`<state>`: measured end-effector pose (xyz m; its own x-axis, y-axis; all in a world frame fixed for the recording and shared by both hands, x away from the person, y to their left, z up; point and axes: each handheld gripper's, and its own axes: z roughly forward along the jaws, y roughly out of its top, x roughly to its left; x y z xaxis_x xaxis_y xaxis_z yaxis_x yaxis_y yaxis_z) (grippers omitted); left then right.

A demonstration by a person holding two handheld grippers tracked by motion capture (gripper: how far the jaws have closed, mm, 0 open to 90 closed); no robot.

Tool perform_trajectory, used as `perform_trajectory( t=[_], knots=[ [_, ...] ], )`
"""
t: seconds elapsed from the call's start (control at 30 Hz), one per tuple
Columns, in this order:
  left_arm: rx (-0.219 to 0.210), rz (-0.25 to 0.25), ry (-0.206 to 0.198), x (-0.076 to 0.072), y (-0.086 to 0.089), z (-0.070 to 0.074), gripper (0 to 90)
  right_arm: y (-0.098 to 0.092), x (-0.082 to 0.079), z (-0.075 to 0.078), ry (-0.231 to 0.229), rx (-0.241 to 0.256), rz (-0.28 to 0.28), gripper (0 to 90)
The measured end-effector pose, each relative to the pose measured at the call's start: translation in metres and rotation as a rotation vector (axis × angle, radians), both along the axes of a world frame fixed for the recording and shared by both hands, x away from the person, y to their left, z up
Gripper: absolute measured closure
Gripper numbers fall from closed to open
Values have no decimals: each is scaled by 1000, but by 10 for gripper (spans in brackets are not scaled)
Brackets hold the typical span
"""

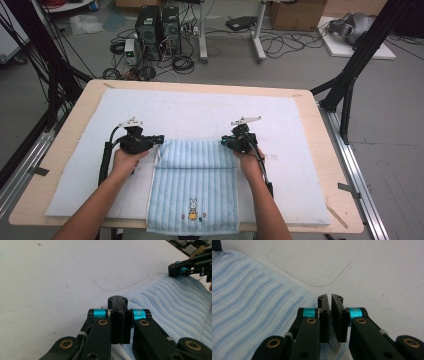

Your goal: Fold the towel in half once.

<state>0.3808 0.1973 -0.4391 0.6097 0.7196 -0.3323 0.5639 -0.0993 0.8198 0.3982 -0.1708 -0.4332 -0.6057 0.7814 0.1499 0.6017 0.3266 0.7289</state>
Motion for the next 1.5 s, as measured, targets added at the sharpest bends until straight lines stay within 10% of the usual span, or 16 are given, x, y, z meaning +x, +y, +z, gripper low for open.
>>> perform_trajectory(
  t=[0.27,0.53,0.7,1.03,1.13,1.27,1.5],
  knots=[
    [-59,-15,-30,-8,5,12,897,-11,-17,22,-98,59,6,845],
    [-43,-16,-56,-22,7,13,887,-12,-47,28,-89,97,137,844],
    [11,44,-68,-6,2,9,567,-13,-56,20,-72,85,173,844],
    [75,10,-15,21,-11,-4,464,-14,-57,19,-73,86,182,845],
    [113,-16,18,22,-12,-9,486,-16,-57,18,-66,89,176,845],
    [104,-62,-22,19,-13,-6,825,-18,-57,17,-65,89,165,845],
    [5,-111,-44,3,-6,6,854,-26,-60,17,-62,100,147,844]
  ],
)
